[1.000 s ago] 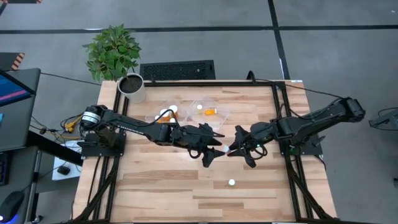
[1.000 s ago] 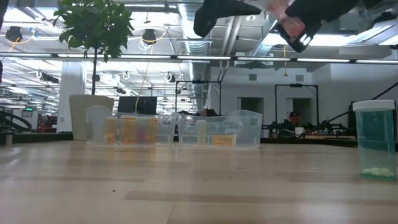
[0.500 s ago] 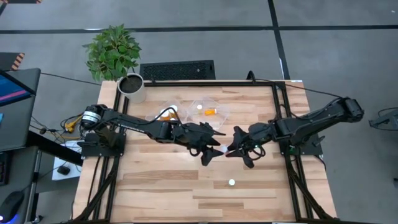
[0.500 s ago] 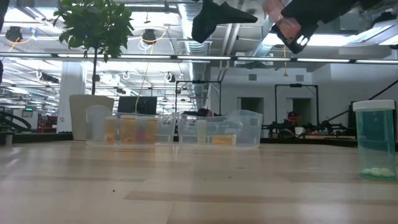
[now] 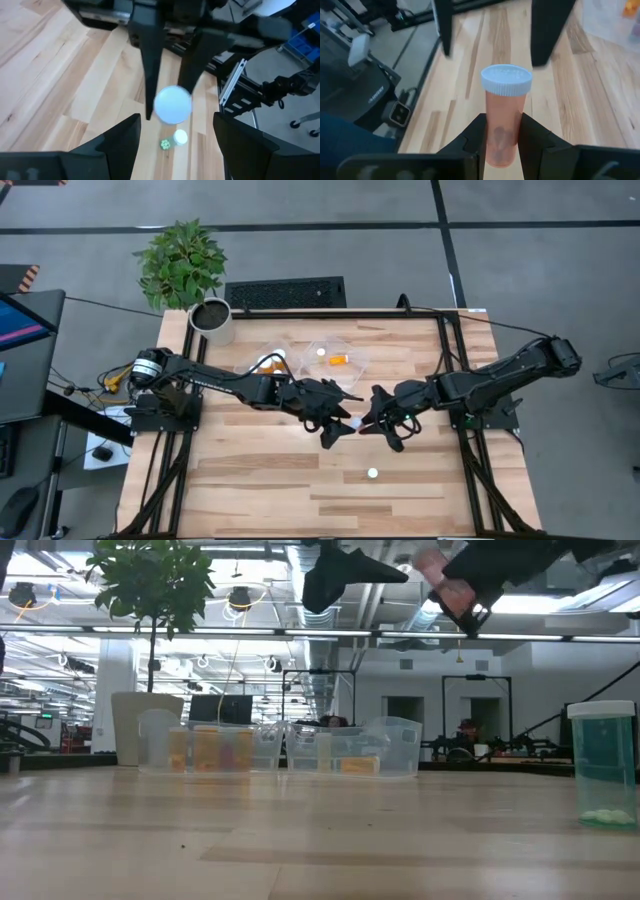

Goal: Pick and place medicine bottles into bin by pill shape (circle, oval)
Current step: Put the small pink tablet bottle into the right transparent bin

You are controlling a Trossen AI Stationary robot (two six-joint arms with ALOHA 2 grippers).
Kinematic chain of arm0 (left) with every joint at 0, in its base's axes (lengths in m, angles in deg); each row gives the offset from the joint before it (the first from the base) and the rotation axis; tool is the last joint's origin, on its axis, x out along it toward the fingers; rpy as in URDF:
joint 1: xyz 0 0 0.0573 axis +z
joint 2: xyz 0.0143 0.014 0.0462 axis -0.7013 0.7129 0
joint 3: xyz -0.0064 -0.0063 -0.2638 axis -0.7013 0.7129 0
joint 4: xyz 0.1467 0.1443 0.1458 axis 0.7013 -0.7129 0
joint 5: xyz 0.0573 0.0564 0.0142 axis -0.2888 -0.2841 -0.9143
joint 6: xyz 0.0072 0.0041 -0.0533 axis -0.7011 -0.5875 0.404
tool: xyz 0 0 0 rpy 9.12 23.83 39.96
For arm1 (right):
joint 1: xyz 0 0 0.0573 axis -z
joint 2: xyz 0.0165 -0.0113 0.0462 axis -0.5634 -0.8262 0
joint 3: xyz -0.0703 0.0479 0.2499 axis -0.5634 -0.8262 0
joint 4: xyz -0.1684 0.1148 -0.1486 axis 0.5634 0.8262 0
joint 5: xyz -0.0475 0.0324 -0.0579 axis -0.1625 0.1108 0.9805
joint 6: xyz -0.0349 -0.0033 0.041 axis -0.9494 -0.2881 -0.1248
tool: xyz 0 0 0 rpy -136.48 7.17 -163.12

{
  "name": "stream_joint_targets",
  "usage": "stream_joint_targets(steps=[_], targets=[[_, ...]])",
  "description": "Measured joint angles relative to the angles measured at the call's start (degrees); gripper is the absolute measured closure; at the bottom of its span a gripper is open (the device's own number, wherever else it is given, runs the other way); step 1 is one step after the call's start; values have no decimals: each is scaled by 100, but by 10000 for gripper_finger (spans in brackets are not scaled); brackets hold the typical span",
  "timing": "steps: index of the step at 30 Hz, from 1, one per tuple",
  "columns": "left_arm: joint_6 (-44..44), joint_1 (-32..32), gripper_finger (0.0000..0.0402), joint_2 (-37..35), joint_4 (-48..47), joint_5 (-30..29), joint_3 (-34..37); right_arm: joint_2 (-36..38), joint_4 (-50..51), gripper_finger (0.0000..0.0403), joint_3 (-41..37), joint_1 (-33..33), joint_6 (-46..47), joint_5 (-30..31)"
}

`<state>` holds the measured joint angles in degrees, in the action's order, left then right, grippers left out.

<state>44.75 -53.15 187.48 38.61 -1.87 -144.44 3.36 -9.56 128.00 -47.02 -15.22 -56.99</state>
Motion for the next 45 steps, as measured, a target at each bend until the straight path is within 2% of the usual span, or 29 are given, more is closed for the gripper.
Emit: stream_joint_targets(steps=[10,33,45], targets=[[32,0,159,0,-23,12,0,0,-193,310,0,0,13,-2],[5,271,159,118,-583,682,-278,-192,-340,310,0,0,60,-4],[-9,262,159,288,-501,754,-354,-192,-346,310,-1,0,59,-4]])
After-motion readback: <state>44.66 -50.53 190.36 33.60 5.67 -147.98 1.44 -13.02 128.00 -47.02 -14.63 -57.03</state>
